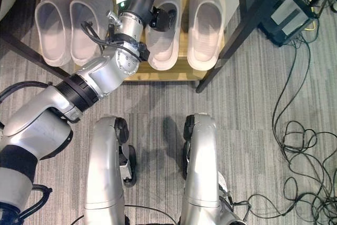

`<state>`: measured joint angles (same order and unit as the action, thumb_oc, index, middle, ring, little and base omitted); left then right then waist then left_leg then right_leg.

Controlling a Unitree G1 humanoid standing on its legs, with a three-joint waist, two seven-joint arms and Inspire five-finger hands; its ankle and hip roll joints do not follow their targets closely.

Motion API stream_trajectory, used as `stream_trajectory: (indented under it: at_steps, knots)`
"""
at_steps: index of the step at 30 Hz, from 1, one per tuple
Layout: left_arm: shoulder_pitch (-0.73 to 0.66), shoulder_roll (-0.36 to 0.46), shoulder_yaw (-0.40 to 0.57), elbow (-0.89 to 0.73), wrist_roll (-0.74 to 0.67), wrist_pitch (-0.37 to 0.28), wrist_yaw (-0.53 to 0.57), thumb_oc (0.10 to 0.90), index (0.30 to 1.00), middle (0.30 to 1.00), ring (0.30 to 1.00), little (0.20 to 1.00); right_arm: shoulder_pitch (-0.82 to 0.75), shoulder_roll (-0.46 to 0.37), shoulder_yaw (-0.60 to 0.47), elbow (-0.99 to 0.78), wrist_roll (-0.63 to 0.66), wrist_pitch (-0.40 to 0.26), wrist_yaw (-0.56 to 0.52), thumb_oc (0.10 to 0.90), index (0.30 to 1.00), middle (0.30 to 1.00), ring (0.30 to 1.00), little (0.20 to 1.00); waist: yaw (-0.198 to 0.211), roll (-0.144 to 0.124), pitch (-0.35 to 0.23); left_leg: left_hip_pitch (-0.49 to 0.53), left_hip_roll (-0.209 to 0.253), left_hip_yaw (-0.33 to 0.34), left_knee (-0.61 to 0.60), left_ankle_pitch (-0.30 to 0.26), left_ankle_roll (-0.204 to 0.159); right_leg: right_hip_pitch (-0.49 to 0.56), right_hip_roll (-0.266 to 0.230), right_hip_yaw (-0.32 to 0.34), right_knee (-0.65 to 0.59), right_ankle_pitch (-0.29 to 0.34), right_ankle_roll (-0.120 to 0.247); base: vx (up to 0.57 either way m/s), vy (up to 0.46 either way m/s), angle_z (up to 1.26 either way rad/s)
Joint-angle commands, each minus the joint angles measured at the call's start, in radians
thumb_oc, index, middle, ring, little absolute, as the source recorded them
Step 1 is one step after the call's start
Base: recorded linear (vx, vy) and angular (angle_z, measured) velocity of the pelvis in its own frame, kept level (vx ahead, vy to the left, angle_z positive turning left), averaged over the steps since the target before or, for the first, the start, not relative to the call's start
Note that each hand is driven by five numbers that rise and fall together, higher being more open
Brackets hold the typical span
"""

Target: Arrange the slippers neatly on the shoe rack.

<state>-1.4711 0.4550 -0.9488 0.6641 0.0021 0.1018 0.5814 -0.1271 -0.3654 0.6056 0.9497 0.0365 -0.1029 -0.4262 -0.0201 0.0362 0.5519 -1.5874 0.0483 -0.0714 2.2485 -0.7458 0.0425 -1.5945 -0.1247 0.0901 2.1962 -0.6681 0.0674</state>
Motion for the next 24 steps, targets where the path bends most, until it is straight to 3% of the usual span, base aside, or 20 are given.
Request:
stream_trajectory:
  at_steps: [1,6,9,15,19,24]
  knots:
    - [-0.116,0.126,0.054,-0.084,0.011,-0.072,0.069,0.8,0.9,0.9,0.9,0.9,0.016,0.076,-0.029,-0.034,0.031,0.005,-0.007,0.8,0.9,0.9,0.9,0.9,0.029,0.014,-0.032,0.017,-0.033,-0.1,-0.003,-0.058,0.031,0.024,-0.028,0.014,-0.026,-0.01,-0.08,0.0,0.0,0.0]
    - [-0.083,0.183,0.05,-0.13,0.051,-0.073,0.07,0.8,0.9,0.9,0.9,0.9,0.015,0.078,-0.023,-0.014,0.025,0.005,-0.004,0.8,0.9,0.9,0.9,0.9,0.037,0.016,-0.032,0.017,-0.034,-0.096,-0.004,-0.061,0.027,0.024,-0.032,0.013,-0.026,-0.009,-0.082,0.0,0.0,0.0]
    - [-0.034,0.25,0.03,-0.193,0.181,-0.051,0.088,0.8,0.9,0.9,0.9,0.9,0.027,0.078,-0.02,0.003,0.01,-0.004,-0.018,0.8,0.9,0.9,0.9,0.9,0.043,0.021,-0.032,0.017,-0.034,-0.1,-0.004,-0.063,0.024,0.024,-0.034,0.008,-0.029,-0.007,-0.085,-0.02,0.023,0.0]
    - [0.032,0.335,0.029,-0.235,0.283,-0.024,0.07,0.8,0.9,0.9,0.9,0.9,0.055,0.07,-0.029,-0.02,-0.004,-0.018,-0.024,0.8,0.9,0.9,0.9,0.9,0.046,0.02,-0.032,0.017,-0.033,-0.098,-0.004,-0.065,0.025,0.024,-0.033,0.012,-0.03,-0.003,-0.085,0.0,0.0,0.0]
    - [0.067,0.344,0.027,-0.279,0.349,-0.018,0.064,0.8,0.9,0.9,0.9,0.9,0.067,0.067,-0.027,-0.023,-0.012,-0.023,-0.026,0.8,0.9,0.9,0.9,0.9,0.047,0.021,-0.032,0.017,-0.034,-0.097,-0.003,-0.065,0.025,0.024,-0.032,0.01,-0.032,-0.005,-0.086,0.0,0.008,0.0]
    - [0.136,0.287,0.06,-0.339,0.376,-0.017,0.03,0.8,0.9,0.9,0.9,0.9,0.05,0.074,-0.022,-0.023,-0.026,-0.017,-0.025,0.8,0.9,0.9,0.9,0.9,0.053,0.024,-0.032,0.017,-0.038,-0.1,-0.001,-0.064,0.024,0.024,-0.032,0.005,-0.034,-0.005,-0.088,0.0,0.0,0.0]
